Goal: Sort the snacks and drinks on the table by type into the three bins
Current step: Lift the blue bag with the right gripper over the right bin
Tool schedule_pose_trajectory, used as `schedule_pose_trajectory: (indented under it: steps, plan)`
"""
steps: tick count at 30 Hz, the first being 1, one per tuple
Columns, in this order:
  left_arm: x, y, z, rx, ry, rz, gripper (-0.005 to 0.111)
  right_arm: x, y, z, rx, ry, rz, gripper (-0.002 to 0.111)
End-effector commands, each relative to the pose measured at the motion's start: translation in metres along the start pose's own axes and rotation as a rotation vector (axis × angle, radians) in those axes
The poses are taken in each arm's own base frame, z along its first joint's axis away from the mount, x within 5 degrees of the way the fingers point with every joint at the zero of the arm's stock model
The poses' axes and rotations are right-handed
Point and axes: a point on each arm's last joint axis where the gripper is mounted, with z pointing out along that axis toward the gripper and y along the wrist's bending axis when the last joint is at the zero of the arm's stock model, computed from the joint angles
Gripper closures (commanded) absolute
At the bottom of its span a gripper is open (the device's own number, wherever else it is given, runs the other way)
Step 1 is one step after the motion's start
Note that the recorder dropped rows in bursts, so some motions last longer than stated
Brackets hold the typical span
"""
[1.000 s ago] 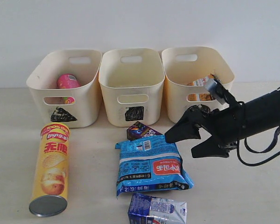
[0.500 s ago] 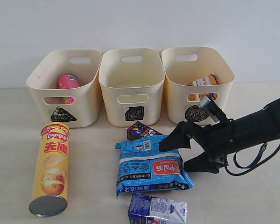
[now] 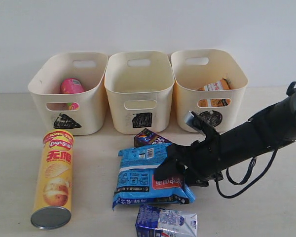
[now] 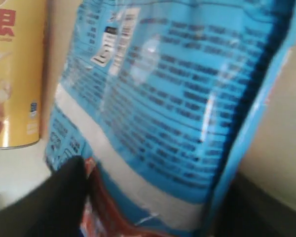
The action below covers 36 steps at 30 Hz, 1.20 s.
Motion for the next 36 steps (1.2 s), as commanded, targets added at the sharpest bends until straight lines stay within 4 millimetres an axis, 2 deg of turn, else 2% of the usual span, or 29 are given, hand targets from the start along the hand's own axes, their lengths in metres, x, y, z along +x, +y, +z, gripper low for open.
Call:
schedule_pose_trajectory:
  steps: [1,6,10,15,21,22,25,28,33,36]
  plan:
    - [0.000,0.000,0.000,-0.002,-0.007,0.012,0.102,0.001,-0.007,0.001,0.056,-0.005,-0.008,0.109]
    - [0.000,0.000,0.000,-0.002,-0.007,0.012,0.102,0.000,-0.006,0.000,0.058,-0.010,-0.006,0.107]
    - [0.000,0.000,0.000,-0.002,-0.007,0.012,0.102,-0.002,0.004,-0.007,0.031,-0.015,-0.035,0.107]
    - [0.000,0.000,0.000,-0.002,-0.007,0.012,0.102,-0.010,0.034,-0.031,-0.001,-0.075,-0.118,0.107]
    - [0.000,0.000,0.000,-0.002,-0.007,0.012,0.102,-0.014,0.087,-0.077,-0.059,-0.188,-0.261,0.107]
    - [0.000,0.000,0.000,-0.002,-0.007,0.012,0.102,-0.018,0.098,-0.091,-0.062,-0.231,-0.295,0.107]
    - [0.000,0.000,0.000,-0.002,-0.007,0.012,0.102,-0.026,0.111,-0.118,-0.062,-0.316,-0.318,0.107]
    - [0.000,0.000,0.000,-0.002,-0.007,0.012,0.102,-0.038,0.115,-0.146,-0.043,-0.409,-0.325,0.107]
    - [0.000,0.000,0.000,-0.002,-0.007,0.012,0.102,-0.060,0.109,-0.184,-0.020,-0.531,-0.263,0.107]
    - [0.000,0.000,0.000,-0.002,-0.007,0.012,0.102,-0.072,0.108,-0.207,0.033,-0.605,-0.282,0.107]
